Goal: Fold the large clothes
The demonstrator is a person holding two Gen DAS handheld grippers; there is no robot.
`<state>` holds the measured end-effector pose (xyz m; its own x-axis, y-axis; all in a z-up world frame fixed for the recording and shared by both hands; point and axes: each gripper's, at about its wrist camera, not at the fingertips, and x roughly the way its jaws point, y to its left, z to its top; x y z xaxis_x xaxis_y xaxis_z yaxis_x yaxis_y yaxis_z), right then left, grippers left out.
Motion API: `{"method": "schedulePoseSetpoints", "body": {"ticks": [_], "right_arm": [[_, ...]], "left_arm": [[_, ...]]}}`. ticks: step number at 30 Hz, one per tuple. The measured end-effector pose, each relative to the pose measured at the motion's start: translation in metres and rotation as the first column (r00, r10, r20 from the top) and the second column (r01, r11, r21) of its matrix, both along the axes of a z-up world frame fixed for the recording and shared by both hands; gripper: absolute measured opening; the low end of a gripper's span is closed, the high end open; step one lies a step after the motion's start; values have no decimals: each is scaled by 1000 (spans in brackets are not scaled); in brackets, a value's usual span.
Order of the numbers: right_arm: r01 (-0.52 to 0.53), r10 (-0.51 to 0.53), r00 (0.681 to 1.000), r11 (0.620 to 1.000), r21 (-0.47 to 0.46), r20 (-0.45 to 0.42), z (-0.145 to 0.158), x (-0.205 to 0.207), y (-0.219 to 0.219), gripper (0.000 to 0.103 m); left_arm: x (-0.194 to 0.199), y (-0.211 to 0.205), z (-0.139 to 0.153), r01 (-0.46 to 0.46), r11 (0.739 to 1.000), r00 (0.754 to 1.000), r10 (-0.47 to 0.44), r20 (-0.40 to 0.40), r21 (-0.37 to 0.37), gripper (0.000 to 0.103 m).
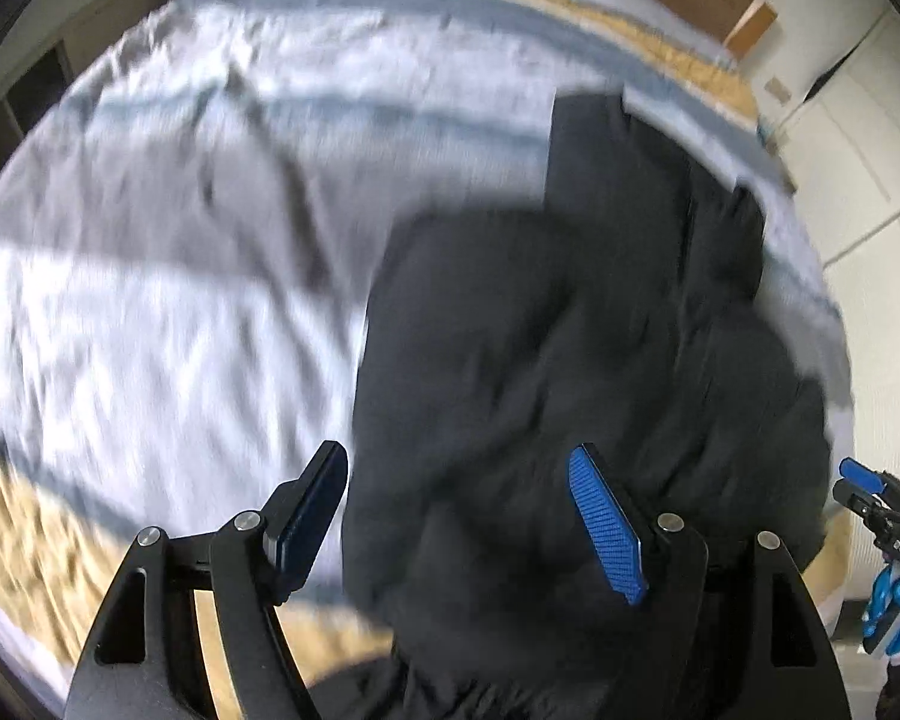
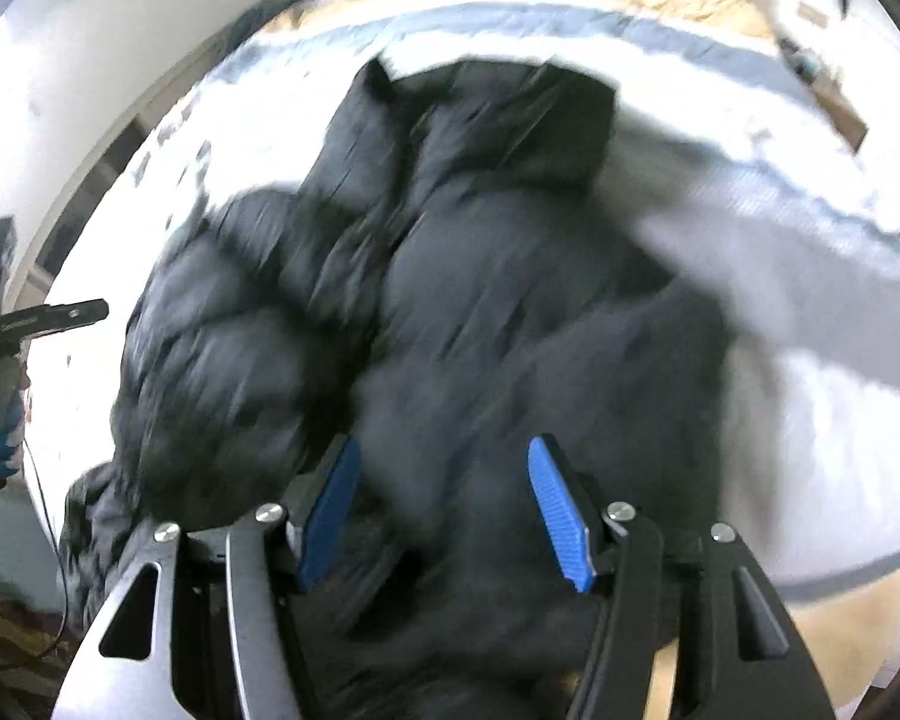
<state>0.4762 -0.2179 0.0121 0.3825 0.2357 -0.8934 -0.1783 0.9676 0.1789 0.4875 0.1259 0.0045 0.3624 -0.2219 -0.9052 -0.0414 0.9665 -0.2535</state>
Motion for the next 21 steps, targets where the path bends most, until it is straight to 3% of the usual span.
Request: {"method": "schedulePoseSetpoints", "body": {"ticks": [3,6,8,12,15,18,21], "right_arm": [[41,-41,998,999,-7,46,11,35,-32,57],[58,-58,996,998,-4,67,14,72,-54,57],[60,-61,995,998,19,82,14,99,-65,57],[67,-78,993,990,123,83,-1,163,-83,57],[86,-104,991,977,195,80,-20,213,-89,57],[108,-126,991,953,282,45,-46,257,-92,57],[144,-159,987,945,294,30,-71,290,-92,57]], "left_arm": [[41,-6,21,16,1000,998,-15,59,-11,75],[84,-17,21,63,997,996,-61,60,-44,78],[114,-31,17,85,996,994,-84,70,-7,78],[191,-55,-7,134,990,990,-132,55,-47,78],[241,-64,-35,160,971,987,-158,25,-176,78],[282,-73,-57,143,963,990,-141,24,-229,78],[312,-89,-74,152,961,988,-150,23,-232,78]]}}
